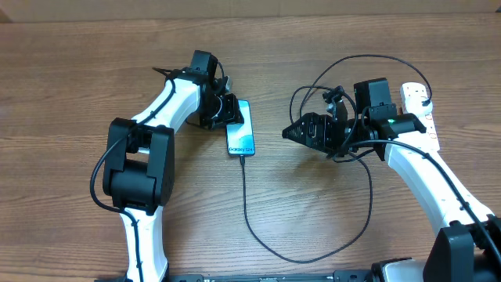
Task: Plug charger to phone and switch on socket
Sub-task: 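Lay the phone flat on the table and open the left gripper, then move the right gripper toward the white power strip at the right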
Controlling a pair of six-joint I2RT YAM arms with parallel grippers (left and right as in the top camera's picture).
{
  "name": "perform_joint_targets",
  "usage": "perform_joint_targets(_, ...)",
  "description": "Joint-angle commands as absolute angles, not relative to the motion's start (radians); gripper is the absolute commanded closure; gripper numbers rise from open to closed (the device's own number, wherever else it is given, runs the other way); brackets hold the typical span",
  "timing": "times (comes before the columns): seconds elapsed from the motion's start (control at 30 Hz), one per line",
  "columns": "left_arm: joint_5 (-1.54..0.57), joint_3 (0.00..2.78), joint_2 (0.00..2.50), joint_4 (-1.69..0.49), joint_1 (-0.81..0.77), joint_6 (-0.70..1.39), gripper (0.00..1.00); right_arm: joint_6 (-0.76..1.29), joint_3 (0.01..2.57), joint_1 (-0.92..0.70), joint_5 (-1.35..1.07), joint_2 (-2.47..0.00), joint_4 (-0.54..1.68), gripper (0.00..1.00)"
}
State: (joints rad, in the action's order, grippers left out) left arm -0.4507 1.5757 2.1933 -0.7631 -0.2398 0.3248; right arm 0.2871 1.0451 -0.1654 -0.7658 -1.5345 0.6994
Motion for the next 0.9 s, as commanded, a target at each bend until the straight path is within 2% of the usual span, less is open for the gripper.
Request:
perform_joint_targets(0.0, -0.435, 1.590, 2.220, -0.764, -0.236, 0.307, 0.56, 0.282, 1.049, -0.168, -0.760, -1.524, 0.698, 0.00)
perform_joint_targets(0.13, -0.434, 1.590, 2.220, -0.763, -0.235, 0.307, 0.55, 0.282, 1.049, -0.168, -0.760, -1.524, 0.698, 0.00)
perform_joint_targets(0.3, -0.435, 1.591, 2.220, -0.765, -0.232, 0.307, 0.44, 0.282, 1.049, -0.168, -0.760, -1.524, 0.698, 0.00)
perform_joint_targets(0.37, -0.438, 1.596, 2.219, -0.781, -0.223, 0.307, 0.43, 0.282, 1.049, -0.168, -0.760, -1.524, 0.699, 0.00)
perform_joint_targets(0.47, -0.437, 1.637, 2.216, -0.857, -0.199, 0.304, 0.44, 0.283, 1.050, -0.168, -0.759, -1.524, 0.702, 0.00)
perform_joint_targets(0.53, -0.436, 1.683, 2.208, -0.926, -0.176, 0.286, 0.52, 0.282, 1.056, -0.168, -0.752, -1.524, 0.716, 0.00)
perform_joint_targets(0.63, -0.438, 1.760, 2.182, -1.037, -0.142, 0.262, 0.53, 0.280, 1.093, -0.168, -0.686, -1.522, 0.793, 0.00)
perform_joint_targets(0.87, -0.377, 1.782, 1.981, -1.170, -0.121, 0.136, 0.41, 0.280, 1.183, -0.168, -0.494, -1.448, 0.969, 0.00)
